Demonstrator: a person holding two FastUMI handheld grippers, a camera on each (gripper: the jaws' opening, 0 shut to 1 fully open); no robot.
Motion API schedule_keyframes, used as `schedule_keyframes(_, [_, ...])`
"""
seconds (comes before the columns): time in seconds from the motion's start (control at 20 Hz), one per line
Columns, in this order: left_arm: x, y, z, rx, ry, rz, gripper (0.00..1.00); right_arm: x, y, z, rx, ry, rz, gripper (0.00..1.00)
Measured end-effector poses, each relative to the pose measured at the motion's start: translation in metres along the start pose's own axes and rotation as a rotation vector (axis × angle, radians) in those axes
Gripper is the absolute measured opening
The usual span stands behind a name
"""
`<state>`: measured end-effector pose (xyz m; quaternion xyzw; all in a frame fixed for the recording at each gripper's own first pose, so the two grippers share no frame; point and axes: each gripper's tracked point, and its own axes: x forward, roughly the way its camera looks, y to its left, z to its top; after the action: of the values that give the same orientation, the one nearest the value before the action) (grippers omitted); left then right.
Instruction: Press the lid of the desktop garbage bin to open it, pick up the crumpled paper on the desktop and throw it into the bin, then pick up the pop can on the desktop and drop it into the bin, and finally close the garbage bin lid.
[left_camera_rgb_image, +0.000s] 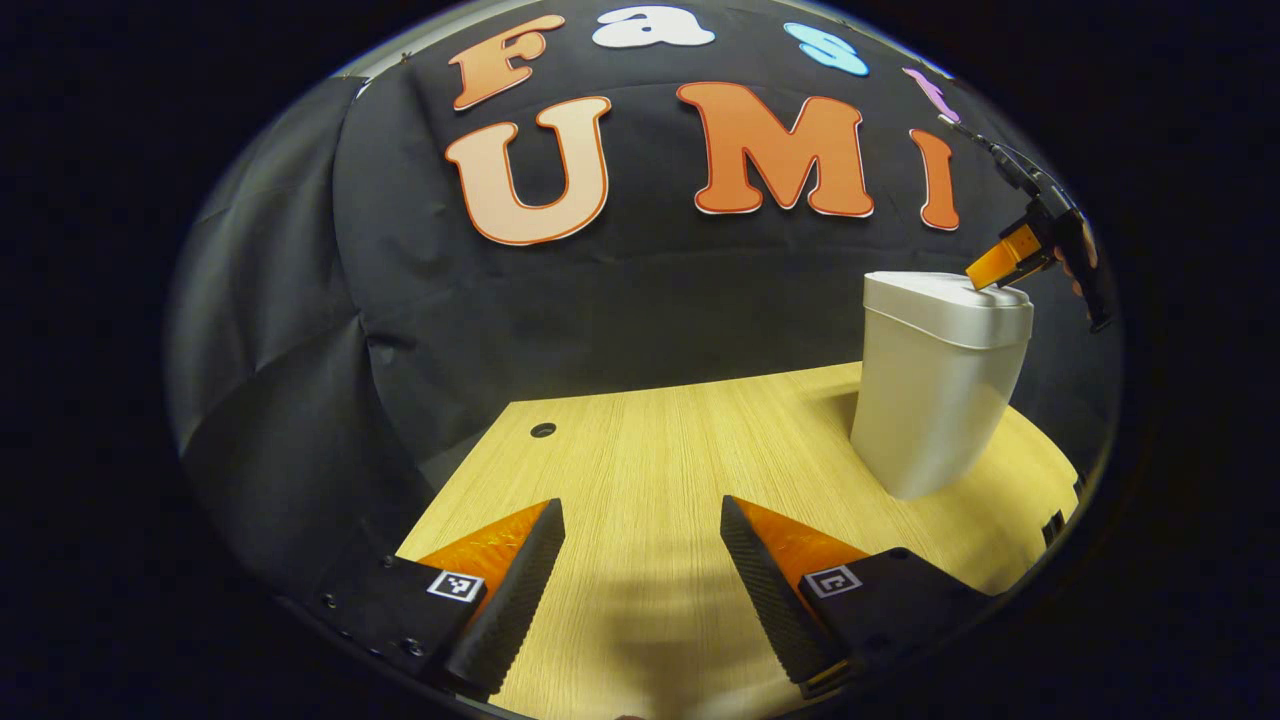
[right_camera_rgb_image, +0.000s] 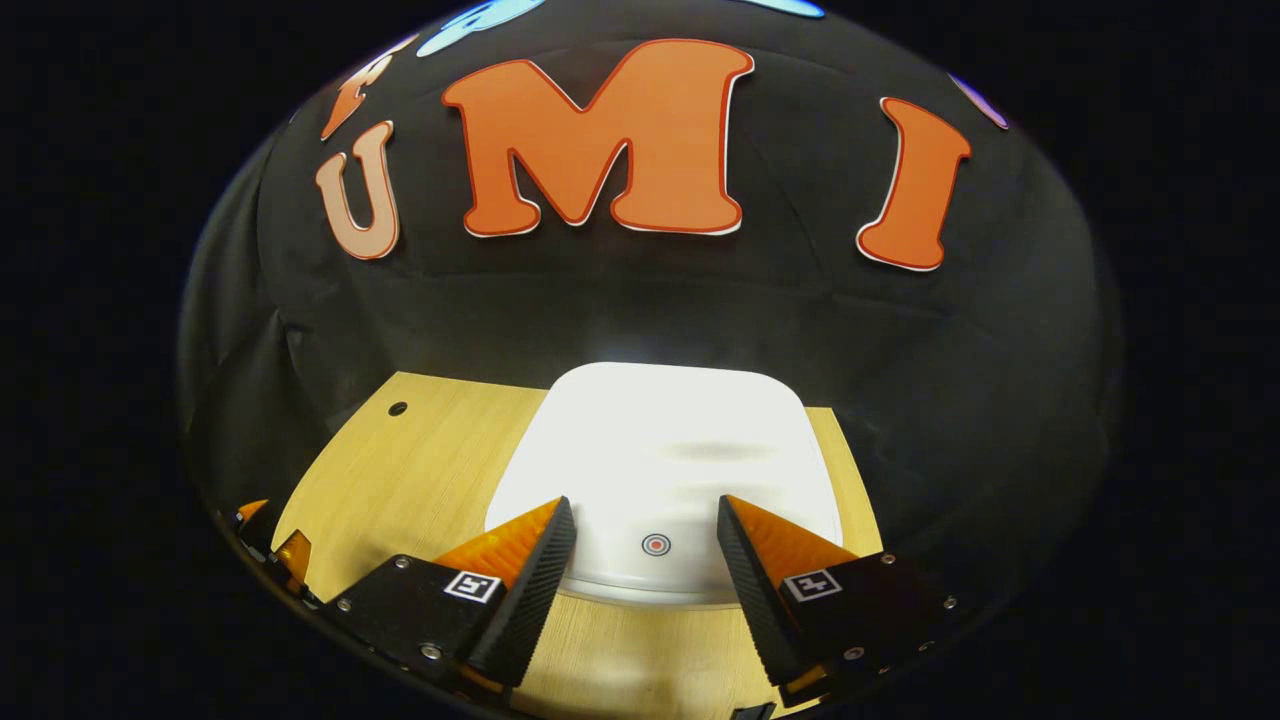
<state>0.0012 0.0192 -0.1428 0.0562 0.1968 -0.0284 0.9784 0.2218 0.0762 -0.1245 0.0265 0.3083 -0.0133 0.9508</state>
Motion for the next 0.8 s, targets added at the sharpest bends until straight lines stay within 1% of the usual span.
schedule_keyframes(0.05, [0.001,0.000,0.000,-0.001,0.003,-0.004,1.00,-0.001,0.001,-0.001,0.002,-0.011,-0.008,0.87])
schedule_keyframes(0.2, [0.003,-0.002,0.003,0.002,0.008,-0.013,1.00,-0.001,0.001,-0.001,0.009,-0.032,-0.026,0.87])
schedule_keyframes(0.3, [0.004,-0.002,0.003,0.005,0.010,-0.021,1.00,-0.001,0.001,-0.003,0.004,-0.035,-0.027,0.86])
schedule_keyframes(0.5, [0.006,-0.005,0.006,0.009,0.012,-0.038,1.00,0.001,0.003,-0.004,0.035,-0.053,-0.019,0.86])
schedule_keyframes(0.8, [0.010,0.000,0.011,0.018,0.000,-0.045,1.00,-0.002,0.004,-0.004,0.042,-0.096,-0.058,0.86])
